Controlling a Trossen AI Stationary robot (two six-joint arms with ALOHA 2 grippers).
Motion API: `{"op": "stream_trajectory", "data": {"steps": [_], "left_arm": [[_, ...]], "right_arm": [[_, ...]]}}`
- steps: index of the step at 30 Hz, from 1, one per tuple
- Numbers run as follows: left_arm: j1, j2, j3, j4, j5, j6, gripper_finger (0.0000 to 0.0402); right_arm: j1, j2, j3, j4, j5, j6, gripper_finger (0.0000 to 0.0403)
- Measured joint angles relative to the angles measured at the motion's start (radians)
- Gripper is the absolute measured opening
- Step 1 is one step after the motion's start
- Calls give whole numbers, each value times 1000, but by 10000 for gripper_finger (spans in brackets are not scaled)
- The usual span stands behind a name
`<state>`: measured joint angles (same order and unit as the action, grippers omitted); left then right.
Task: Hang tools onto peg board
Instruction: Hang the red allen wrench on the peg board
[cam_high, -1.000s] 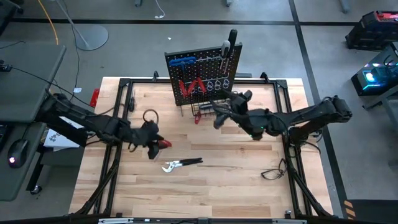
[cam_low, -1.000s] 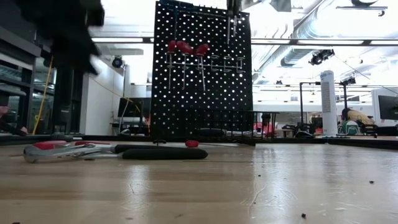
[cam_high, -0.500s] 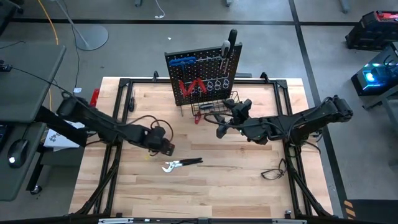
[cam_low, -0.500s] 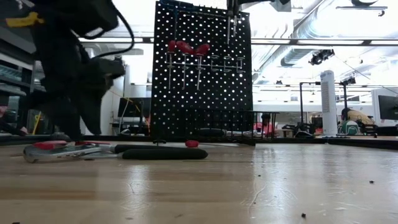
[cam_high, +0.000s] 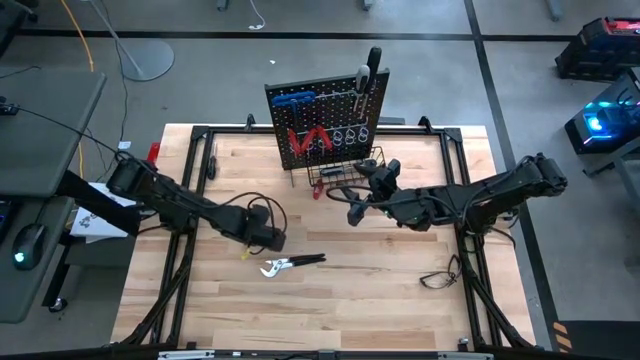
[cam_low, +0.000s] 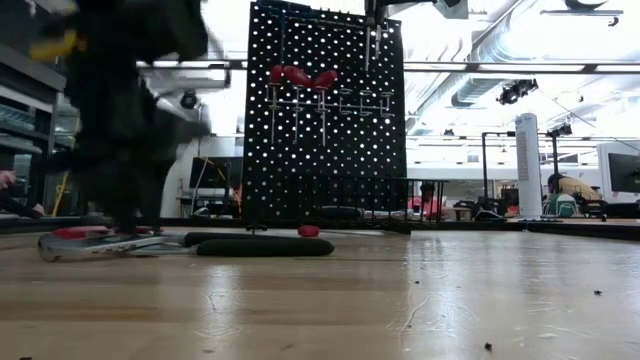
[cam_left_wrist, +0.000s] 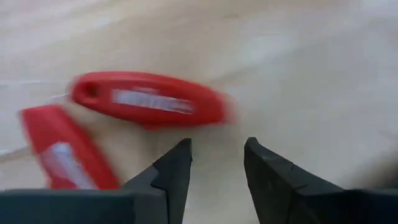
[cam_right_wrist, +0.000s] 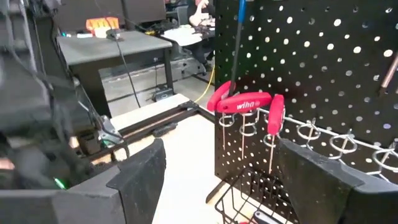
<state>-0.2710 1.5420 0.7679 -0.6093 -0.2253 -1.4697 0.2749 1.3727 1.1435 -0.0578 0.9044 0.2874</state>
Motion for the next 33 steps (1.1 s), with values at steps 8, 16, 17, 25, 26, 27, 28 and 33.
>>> {"op": "stream_trajectory", "data": {"steps": [8, 16, 17, 25, 26, 27, 28, 33], "left_arm": [[0, -85, 61, -163, -55, 57, 120], [35, -21, 59, -224, -21, 118, 119], [37, -9, 59, -222, -12, 120, 119], [42, 129, 65, -191, 0, 124, 119], [45, 145, 65, -187, 0, 137, 119], [47, 160, 67, -184, -2, 149, 118], [47, 169, 69, -178, -8, 157, 115], [45, 177, 70, -152, -21, 166, 32]], "right_arm": [[-7, 0, 0, -25, -6, 0, 288], [-13, 0, 0, -31, -7, 0, 288], [-13, 0, 0, -31, -6, 0, 288], [-13, 0, 0, -30, 1, 6, 288], [-13, 0, 0, -29, 1, 14, 288], [-13, 0, 0, -29, 1, 25, 288], [-13, 0, 0, -29, 1, 28, 288], [-7, 0, 0, -28, 1, 28, 288]]}}
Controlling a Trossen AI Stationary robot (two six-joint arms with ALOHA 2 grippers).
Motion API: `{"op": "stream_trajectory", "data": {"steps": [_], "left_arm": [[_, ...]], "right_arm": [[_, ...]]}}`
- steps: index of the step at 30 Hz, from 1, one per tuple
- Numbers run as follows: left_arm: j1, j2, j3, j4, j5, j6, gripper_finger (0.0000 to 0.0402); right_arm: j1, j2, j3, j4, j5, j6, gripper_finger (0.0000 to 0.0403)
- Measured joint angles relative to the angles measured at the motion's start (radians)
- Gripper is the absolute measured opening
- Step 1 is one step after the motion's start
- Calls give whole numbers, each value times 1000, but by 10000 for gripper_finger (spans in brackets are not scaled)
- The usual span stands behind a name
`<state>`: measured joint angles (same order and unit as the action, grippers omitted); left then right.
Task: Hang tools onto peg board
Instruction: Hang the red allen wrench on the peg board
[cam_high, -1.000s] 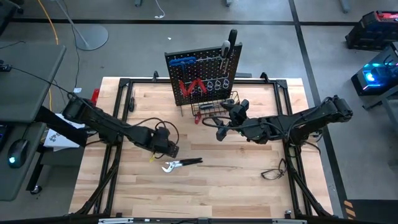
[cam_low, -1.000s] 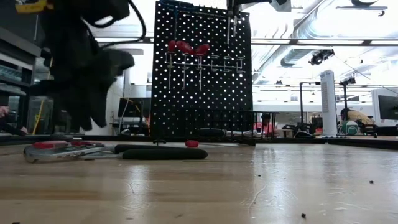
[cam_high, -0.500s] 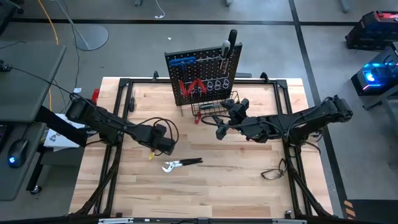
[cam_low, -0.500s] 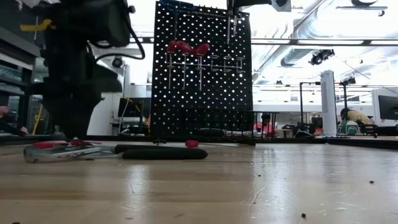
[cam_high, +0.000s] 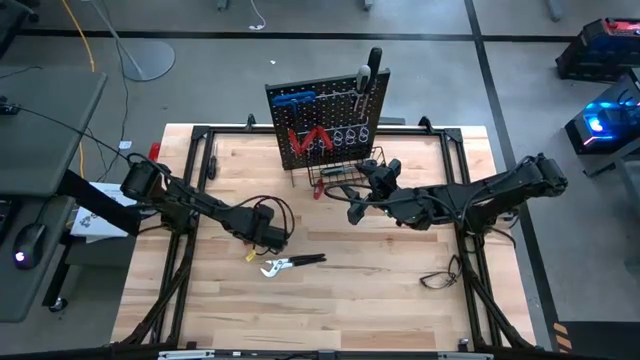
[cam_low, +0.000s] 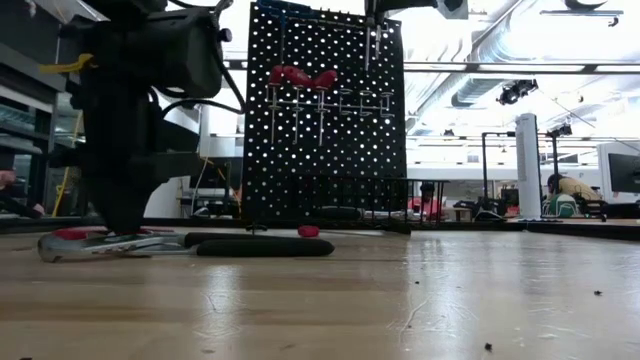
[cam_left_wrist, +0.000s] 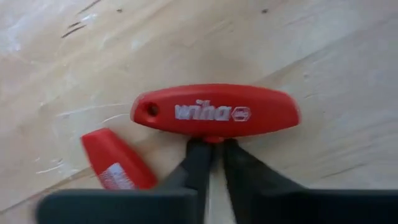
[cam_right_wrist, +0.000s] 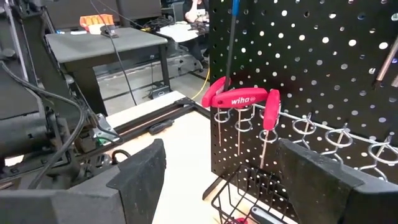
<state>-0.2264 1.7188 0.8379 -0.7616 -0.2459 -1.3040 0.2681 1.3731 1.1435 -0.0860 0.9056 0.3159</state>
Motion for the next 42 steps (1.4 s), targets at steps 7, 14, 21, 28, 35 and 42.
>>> {"op": "stream_trajectory", "data": {"steps": [7, 14, 21, 28, 35, 42], "left_arm": [[-4, -76, -17, 63, -25, 46, 2], [-59, -279, -14, 210, -73, 181, 0], [-93, -513, -13, 502, -41, 528, 0], [4, -605, -11, 976, 370, 733, 0], [104, -558, -10, 1329, 676, 573, 0], [151, -434, 78, 1359, 769, 528, 0]], "right_arm": [[32, 0, 0, 0, 0, -4, 288], [69, -36, 0, 0, 0, -9, 288], [68, -90, 0, 59, -233, -2, 288], [40, -76, 0, 189, -490, -150, 288], [-30, -66, 1, 383, -736, -54, 288], [-73, -52, 0, 420, -889, -36, 288]]}}
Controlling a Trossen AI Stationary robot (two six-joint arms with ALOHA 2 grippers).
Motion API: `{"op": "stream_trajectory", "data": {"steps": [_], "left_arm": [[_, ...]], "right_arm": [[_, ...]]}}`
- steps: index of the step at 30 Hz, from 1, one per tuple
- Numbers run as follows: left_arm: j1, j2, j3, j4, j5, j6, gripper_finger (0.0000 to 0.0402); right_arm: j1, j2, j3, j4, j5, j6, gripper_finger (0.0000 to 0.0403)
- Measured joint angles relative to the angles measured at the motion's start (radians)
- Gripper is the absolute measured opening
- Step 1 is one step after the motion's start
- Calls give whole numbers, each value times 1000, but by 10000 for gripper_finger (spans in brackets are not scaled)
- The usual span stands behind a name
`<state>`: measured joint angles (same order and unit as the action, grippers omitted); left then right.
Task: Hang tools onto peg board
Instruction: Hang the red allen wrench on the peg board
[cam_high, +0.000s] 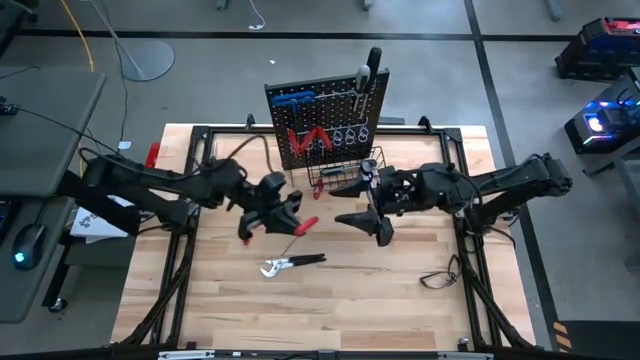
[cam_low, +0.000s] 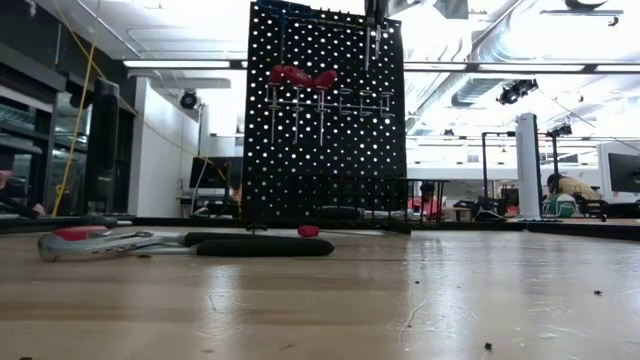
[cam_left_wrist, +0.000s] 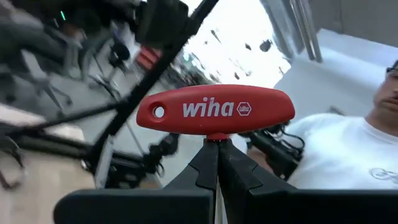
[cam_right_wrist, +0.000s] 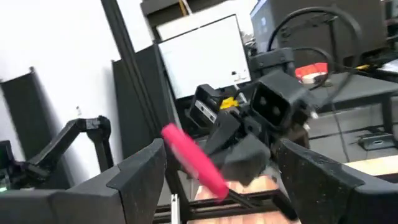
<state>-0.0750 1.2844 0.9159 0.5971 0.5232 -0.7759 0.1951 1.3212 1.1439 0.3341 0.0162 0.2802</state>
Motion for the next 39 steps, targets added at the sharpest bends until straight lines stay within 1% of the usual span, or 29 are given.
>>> {"op": "stream_trajectory", "data": {"steps": [5, 10, 12, 18, 25, 29, 35, 39], "left_arm": [[28, 112, 75, -2, 140, -86, 0], [53, 205, 137, -1, 261, -165, 0], [62, 225, 153, -4, 283, -182, 0], [91, 241, 182, 3, 287, -191, 0], [116, 241, 181, -4, 295, -217, 0], [122, 242, 181, -3, 294, -218, 0], [123, 243, 181, -10, 294, -218, 0], [128, 242, 181, -22, 294, -218, 0]], "right_arm": [[-5, 20, 0, -13, -89, -1, 288], [2, 24, 0, -77, -123, -36, 288], [2, 24, 0, -91, -137, -35, 288], [15, 25, 0, -167, -150, -58, 288], [24, 25, 0, -158, -140, -105, 286], [24, 24, 0, -177, -135, -133, 261], [24, 24, 0, -185, -90, -190, 197], [24, 24, 0, -189, -80, -216, 155]]}}
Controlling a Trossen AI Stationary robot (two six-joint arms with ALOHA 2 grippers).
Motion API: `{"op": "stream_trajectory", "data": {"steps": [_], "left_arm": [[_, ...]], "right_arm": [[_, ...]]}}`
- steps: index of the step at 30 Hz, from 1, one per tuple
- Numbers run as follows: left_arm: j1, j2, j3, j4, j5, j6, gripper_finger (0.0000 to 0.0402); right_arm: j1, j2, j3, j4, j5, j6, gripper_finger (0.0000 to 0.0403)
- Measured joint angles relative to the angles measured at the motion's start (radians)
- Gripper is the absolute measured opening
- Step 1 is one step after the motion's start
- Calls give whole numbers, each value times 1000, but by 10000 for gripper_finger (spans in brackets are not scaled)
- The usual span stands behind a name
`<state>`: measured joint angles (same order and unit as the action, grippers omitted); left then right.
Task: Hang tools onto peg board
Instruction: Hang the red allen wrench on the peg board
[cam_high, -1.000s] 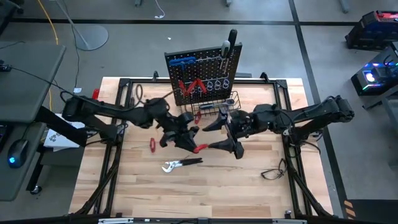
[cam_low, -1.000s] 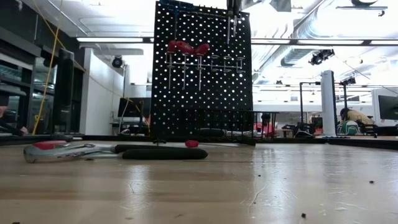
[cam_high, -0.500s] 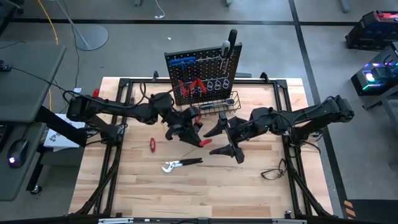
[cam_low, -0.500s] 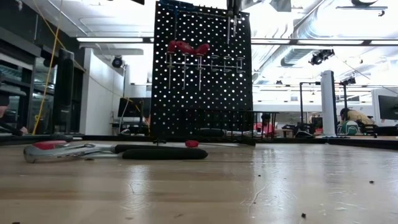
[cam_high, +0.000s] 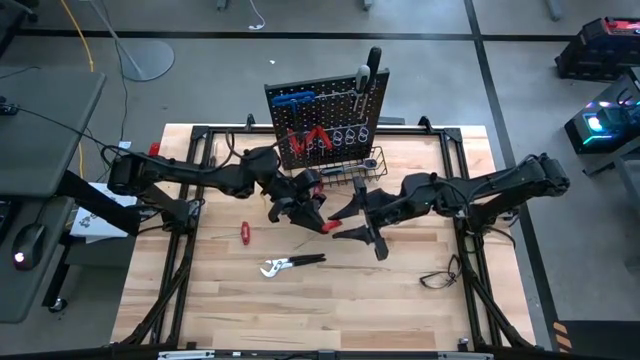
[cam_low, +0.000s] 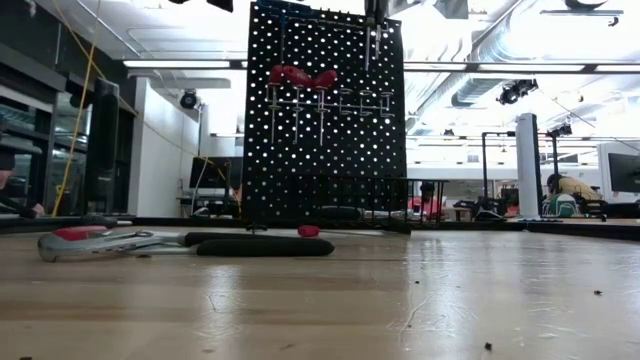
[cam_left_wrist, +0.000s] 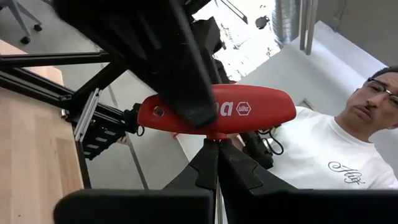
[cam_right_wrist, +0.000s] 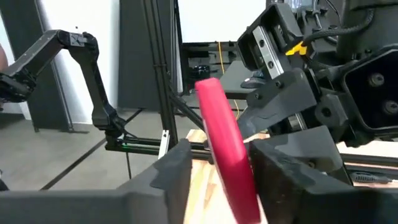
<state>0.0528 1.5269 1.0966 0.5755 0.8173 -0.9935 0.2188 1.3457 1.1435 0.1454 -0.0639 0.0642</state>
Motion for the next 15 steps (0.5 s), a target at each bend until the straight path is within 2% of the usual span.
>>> {"op": "stream_trajectory", "data": {"steps": [9, 15], "left_arm": [[7, 0, -1, -14, 11, 2, 0], [13, 0, -1, -31, -12, -6, 1]], "right_arm": [[0, 21, 0, 4, -6, 7, 37], [2, 12, 0, -7, 4, 69, 37]]}}
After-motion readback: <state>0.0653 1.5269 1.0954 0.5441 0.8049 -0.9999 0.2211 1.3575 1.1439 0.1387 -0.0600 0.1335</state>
